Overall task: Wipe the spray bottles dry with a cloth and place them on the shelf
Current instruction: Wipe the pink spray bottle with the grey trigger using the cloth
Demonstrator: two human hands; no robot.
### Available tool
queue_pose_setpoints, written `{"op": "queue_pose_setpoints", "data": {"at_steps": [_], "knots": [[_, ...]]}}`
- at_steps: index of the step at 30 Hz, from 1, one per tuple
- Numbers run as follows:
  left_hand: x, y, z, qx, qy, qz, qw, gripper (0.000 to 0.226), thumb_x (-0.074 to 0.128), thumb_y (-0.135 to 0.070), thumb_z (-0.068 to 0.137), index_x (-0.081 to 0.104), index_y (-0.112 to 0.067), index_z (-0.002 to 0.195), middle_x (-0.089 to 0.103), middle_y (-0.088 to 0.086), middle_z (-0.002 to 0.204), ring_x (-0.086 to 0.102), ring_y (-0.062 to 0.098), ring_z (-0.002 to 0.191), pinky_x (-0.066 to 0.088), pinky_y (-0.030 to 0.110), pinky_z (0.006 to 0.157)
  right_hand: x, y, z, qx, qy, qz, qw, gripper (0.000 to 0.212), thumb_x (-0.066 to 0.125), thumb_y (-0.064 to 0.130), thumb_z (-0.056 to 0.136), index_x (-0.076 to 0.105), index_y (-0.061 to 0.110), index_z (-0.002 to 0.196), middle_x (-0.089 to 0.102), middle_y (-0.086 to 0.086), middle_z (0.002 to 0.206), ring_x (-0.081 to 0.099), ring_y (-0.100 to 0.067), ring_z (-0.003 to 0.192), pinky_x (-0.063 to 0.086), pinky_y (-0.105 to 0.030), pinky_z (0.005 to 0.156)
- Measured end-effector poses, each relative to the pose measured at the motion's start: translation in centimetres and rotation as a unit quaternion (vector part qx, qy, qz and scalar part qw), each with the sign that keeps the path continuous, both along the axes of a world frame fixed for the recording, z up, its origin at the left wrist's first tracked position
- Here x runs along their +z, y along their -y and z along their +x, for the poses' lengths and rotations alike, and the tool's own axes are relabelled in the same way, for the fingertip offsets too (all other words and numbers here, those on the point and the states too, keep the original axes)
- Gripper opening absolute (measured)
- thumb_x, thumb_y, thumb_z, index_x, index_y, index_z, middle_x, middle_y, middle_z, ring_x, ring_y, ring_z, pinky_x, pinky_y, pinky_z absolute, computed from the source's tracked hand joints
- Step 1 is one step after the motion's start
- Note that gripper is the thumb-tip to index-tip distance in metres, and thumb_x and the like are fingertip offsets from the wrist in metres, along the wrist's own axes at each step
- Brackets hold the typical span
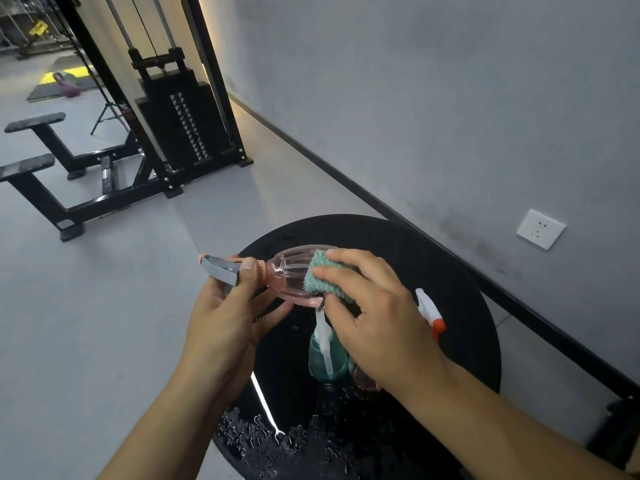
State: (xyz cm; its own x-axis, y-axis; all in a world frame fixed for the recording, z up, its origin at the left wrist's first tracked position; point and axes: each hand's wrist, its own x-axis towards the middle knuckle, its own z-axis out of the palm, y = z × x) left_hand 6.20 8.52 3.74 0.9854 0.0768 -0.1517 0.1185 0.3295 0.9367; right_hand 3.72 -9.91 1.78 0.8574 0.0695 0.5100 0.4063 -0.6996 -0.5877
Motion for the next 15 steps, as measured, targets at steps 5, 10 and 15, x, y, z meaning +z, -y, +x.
{"op": "queue_pose_setpoints", "data": {"at_steps": [5, 10, 15], "knots": [[0.10, -0.04, -0.02, 0.008, 0.004, 0.015, 1.000, 0.022, 0.059, -0.024, 0.107, 0.058, -0.011, 0.126, 0.079, 0.011, 0.116, 0.079, 0.033, 0.106, 0.067, 0.046, 0.085, 0.12, -0.05, -0.03, 0.005, 0.010, -0.013, 1.000, 0.033, 0.066, 0.014, 0.093, 0.071, 0.019, 0.126, 0.057, 0.008, 0.133, 0.051, -0.008, 0.126, 0.047, -0.015, 0.103], [0.07, 0.02, 0.08, 0.011, 0.011, 0.012, 1.000, 0.023, 0.059, -0.023, 0.107, 0.059, -0.009, 0.125, 0.079, 0.010, 0.120, 0.079, 0.029, 0.107, 0.067, 0.041, 0.081, 0.11, 0.31, 0.22, -0.025, -0.002, 0.024, 0.999, 0.033, 0.066, 0.007, 0.093, 0.072, 0.017, 0.125, 0.059, 0.008, 0.132, 0.053, -0.009, 0.126, 0.047, -0.016, 0.103], [-0.15, 0.11, -0.08, 0.007, 0.012, 0.029, 0.999, 0.018, 0.056, -0.023, 0.108, 0.062, -0.010, 0.120, 0.080, 0.009, 0.119, 0.078, 0.031, 0.110, 0.065, 0.044, 0.084, 0.15, -0.06, 0.07, 0.014, -0.004, -0.012, 1.000, 0.035, 0.064, 0.010, 0.096, 0.070, 0.020, 0.129, 0.056, 0.008, 0.136, 0.049, -0.007, 0.129, 0.046, -0.017, 0.104]]}}
